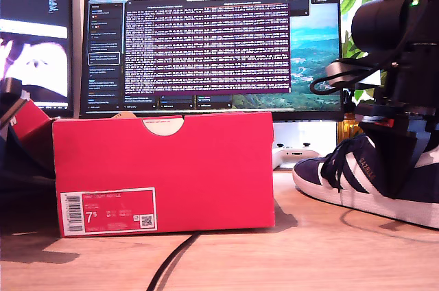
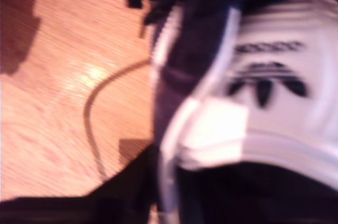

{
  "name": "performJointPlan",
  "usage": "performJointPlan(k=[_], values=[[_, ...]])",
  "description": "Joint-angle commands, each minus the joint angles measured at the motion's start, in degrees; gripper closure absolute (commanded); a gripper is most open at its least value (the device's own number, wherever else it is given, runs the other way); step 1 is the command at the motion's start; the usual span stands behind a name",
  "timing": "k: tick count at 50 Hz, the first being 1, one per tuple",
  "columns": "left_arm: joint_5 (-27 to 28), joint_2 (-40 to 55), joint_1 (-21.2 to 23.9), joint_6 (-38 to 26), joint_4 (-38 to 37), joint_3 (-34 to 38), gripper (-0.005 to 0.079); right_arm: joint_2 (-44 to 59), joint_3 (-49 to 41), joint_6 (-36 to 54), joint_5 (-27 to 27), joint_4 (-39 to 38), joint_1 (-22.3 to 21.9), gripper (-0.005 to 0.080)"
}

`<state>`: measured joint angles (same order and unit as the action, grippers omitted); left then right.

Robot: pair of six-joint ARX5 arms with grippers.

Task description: Pack the blue shoes by picking the first shoe and placing it inside the red shoebox, left side, then picking and rotating the second shoe and placing it in the shoebox

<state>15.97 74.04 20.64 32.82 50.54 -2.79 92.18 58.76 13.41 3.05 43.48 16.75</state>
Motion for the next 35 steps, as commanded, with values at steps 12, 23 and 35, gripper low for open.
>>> performJointPlan(k=[12,23,35], values=[[0.04,0.33,0.37,-0.31,0.24,-0.50,0.0763,0.98,6.40,-6.05,0.11,3.50,3.19,0.0763],[0.07,0.33,0.37,-1.64,0.02,-0.50,0.0763,0.98,17.14,-15.23,4.11,10.36,5.38,0.0763],[0.09,0.33,0.37,-1.75,0.02,-0.50,0.0763,0.98,25.92,-26.49,11.45,10.99,6.88,0.0763]])
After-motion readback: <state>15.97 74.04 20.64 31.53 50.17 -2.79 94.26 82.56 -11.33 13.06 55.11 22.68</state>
